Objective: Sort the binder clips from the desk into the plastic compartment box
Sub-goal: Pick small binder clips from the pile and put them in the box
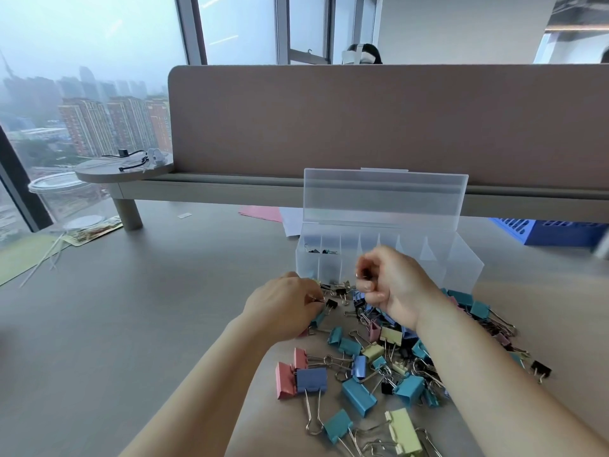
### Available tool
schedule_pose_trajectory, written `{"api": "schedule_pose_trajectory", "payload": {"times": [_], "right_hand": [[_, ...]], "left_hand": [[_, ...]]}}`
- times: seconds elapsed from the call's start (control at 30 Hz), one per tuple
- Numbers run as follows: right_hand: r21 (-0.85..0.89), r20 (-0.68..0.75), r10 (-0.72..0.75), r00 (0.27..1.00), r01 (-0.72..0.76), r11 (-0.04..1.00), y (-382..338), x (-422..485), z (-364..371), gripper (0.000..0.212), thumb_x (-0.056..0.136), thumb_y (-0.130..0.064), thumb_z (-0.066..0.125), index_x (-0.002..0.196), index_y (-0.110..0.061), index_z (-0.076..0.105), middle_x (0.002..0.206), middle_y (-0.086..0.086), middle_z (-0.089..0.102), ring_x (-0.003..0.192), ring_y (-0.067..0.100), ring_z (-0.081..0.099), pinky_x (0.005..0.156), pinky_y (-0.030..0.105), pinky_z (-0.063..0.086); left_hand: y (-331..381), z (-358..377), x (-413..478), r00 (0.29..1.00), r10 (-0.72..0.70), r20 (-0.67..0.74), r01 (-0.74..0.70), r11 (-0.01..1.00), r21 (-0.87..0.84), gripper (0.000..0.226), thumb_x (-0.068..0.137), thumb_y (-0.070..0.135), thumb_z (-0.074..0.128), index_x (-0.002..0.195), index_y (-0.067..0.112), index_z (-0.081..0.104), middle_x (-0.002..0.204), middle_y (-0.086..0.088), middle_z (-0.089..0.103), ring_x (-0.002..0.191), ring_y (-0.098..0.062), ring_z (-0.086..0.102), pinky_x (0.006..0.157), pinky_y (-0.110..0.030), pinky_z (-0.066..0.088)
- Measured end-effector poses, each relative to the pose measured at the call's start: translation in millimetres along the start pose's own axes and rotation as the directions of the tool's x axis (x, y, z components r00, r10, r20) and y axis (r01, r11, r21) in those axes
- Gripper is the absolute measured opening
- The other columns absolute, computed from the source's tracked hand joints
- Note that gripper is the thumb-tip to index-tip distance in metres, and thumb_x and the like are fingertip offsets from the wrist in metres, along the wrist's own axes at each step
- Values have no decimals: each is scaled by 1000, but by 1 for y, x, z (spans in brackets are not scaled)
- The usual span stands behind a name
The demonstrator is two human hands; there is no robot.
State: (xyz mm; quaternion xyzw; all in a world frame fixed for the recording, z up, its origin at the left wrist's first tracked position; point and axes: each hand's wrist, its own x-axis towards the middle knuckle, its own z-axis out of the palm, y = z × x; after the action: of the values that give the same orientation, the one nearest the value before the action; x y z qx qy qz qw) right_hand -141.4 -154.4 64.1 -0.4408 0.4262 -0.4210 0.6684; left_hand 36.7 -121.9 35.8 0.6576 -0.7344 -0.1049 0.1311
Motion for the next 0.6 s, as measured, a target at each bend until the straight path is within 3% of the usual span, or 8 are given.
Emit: {"api": "schedule_pose_trajectory", "payload": {"times": [0.03, 0.1, 0.17, 0.2, 0.27, 0.37, 0.5, 0.6], "right_hand": [[10, 6, -1, 1000, 1, 1000, -2, 1, -1, 24, 94, -16, 43, 72, -8, 47, 65, 4, 42, 48, 10, 33, 36, 17, 20], [-348, -12, -88, 996, 79, 934, -1, 0, -1, 24, 95, -25, 53, 77, -9, 50, 69, 2, 44, 54, 10, 38, 43, 17, 28], [-751, 39, -260, 965, 200, 629, 5, -2, 2, 16, 90, -24, 64, 83, -11, 58, 68, -3, 48, 60, 9, 44, 55, 21, 37], [-826, 94, -322, 942, 254, 504, 10, 0, 3, 10, 88, -21, 66, 83, -14, 61, 63, -7, 48, 58, 6, 44, 58, 22, 38], [-883, 183, -371, 911, 318, 345, 17, 1, 5, 3, 89, -16, 64, 88, -18, 66, 62, -12, 47, 58, 2, 43, 58, 16, 37], [-934, 291, -324, 900, 341, 110, 22, 3, 6, 19, 92, -17, 59, 107, -20, 70, 93, -5, 62, 89, 12, 57, 69, 18, 41], [-948, 302, -230, 925, 318, 32, 25, 3, 7, 27, 95, -18, 56, 119, -21, 66, 117, 2, 61, 109, 22, 57, 86, 31, 46], [-966, 244, -292, 925, 259, 13, 21, -1, 8, 22, 93, -33, 60, 108, -19, 66, 106, 3, 63, 95, 20, 58, 77, 31, 47]], "left_hand": [[1, 1, 0, 1000, -7, -13, 7, 1000, -5, 27, 93, 42, 51, 117, 35, 60, 118, 5, 54, 102, -18, 58, 86, -33, 50], [3, 4, 1, 999, -27, -41, 27, 1000, -11, 27, 92, 45, 51, 115, 33, 61, 115, 5, 54, 102, -19, 57, 84, -30, 49], [4, 6, 2, 997, -36, -68, 36, 999, -5, 24, 91, 45, 53, 110, 33, 62, 113, 5, 56, 101, -18, 58, 82, -30, 49], [5, 6, 2, 997, -38, -74, 38, 999, -4, 23, 90, 45, 55, 108, 34, 62, 112, 5, 57, 100, -18, 58, 81, -30, 49], [6, 5, 2, 997, -43, -61, 42, 999, -25, 22, 87, 47, 59, 104, 33, 63, 109, 6, 60, 96, -17, 60, 80, -30, 51], [6, 4, 2, 998, -45, -45, 42, 998, -51, 18, 86, 43, 62, 99, 30, 64, 107, 5, 63, 94, -17, 61, 80, -34, 53], [4, 4, 3, 995, -61, -77, 55, 995, -81, 11, 88, 33, 60, 98, 29, 65, 106, 4, 66, 93, -17, 62, 80, -35, 54], [1, 4, 4, 990, -94, -109, 85, 993, -83, 5, 88, 30, 61, 93, 29, 61, 101, 5, 65, 89, -17, 61, 75, -33, 55]]}}
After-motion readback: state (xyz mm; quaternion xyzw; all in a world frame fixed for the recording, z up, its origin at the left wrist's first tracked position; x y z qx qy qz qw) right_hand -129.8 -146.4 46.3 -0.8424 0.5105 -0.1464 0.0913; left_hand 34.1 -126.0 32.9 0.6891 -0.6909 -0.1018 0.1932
